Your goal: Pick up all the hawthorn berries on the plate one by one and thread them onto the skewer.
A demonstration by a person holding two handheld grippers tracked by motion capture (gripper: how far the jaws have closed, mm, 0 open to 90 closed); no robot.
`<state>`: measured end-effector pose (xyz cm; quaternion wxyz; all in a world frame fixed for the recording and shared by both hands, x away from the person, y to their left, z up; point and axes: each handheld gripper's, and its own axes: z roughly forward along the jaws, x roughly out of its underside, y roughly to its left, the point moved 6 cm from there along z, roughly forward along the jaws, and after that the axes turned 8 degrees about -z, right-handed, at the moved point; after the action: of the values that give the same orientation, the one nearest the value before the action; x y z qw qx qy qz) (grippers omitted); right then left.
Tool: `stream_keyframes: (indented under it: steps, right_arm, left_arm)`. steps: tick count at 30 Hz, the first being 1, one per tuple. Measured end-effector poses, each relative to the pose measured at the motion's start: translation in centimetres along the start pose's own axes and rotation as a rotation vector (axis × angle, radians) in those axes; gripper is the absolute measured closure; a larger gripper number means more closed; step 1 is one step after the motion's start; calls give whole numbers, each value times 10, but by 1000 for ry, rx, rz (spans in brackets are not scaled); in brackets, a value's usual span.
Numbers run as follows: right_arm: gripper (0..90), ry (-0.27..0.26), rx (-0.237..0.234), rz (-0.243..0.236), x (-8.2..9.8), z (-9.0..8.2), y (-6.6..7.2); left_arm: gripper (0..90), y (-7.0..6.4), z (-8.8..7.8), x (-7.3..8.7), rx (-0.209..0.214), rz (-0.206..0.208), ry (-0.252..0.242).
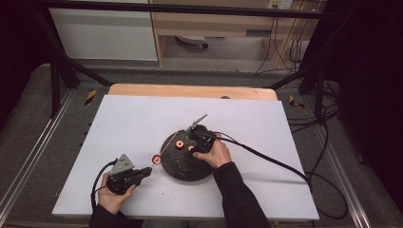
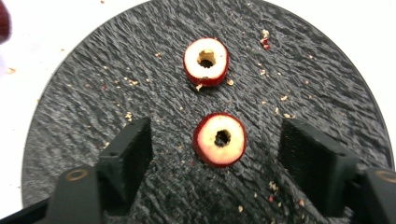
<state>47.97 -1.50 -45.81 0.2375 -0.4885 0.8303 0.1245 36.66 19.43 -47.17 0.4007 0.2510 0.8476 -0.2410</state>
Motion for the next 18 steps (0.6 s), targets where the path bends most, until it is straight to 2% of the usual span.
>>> stream_keyframes:
  steps: [2,7,16,18]
  right_arm:
    - [344,21,-3,-11,-1,3,-1]
    - [455,35,-25,0,-1,7,-5]
    - [571,71,-50,-6,1,11,-8]
    - [605,65,-36,-7,0,11,-9]
  left_arm:
    - [877,0,0,0,0,1,0]
    - [877,0,0,0,0,-1,-1]
    - [877,0,0,-1,-2,1,-4]
    - [877,0,0,-1,-2,1,-4]
